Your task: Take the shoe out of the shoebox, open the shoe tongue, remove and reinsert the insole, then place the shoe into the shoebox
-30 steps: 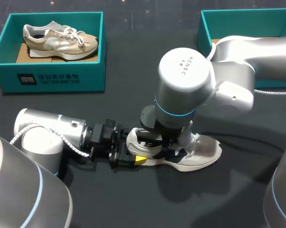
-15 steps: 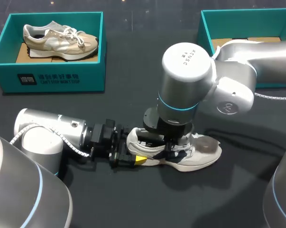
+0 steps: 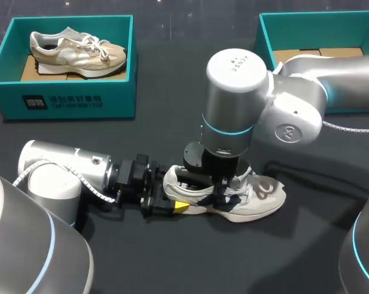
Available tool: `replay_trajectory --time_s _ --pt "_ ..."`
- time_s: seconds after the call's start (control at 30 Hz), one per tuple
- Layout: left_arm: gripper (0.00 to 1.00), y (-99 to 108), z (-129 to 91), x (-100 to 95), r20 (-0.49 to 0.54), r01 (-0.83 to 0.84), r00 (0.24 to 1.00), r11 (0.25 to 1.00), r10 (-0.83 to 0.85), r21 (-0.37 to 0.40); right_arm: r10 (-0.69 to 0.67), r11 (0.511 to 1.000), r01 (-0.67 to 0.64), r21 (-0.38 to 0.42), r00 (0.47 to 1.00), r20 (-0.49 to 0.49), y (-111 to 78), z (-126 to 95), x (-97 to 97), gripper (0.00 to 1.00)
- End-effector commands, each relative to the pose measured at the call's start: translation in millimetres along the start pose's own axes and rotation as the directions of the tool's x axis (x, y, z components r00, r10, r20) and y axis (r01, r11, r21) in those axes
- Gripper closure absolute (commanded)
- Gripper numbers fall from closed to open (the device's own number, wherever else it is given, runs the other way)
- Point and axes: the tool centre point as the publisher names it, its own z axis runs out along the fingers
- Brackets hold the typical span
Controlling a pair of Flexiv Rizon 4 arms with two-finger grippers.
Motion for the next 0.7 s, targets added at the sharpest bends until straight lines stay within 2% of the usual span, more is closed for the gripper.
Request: replay_trajectory --time_s 0.03,0.27,0.4,0.57,0.7 --pt "1.00 1.3 2.9 -0.2 -0.001 0.001 1.000 1.000 -0.001 -0.002 -0.008 1.000 0.008 0.002 1.000 -0.008 -2.3 23.1 15.7 1.00" --pt "1.00 1.3 2.9 -0.2 -0.001 0.001 1.000 1.000 -0.001 -0.002 -0.026 1.000 0.026 -0.007 1.000 -0.006 -6.7 16.8 20.4 1.00" --pt "1.00 1.3 2.9 -0.2 -0.001 0.001 1.000 1.000 -0.001 -0.002 -0.024 0.998 0.025 -0.059 1.000 0.015 -10.1 4.2 17.8 1.00" --pt "1.00 1.3 2.9 -0.2 -0.001 0.001 1.000 1.000 -0.001 -0.002 -0.032 0.984 0.039 -0.171 0.999 0.044 -13.0 -14.8 12.7 1.00" --pt "1.00 1.3 2.9 -0.2 -0.001 0.001 1.000 1.000 -0.001 -0.002 -0.045 0.971 0.056 -0.231 0.998 0.054 -14.5 -24.3 8.0 1.00"
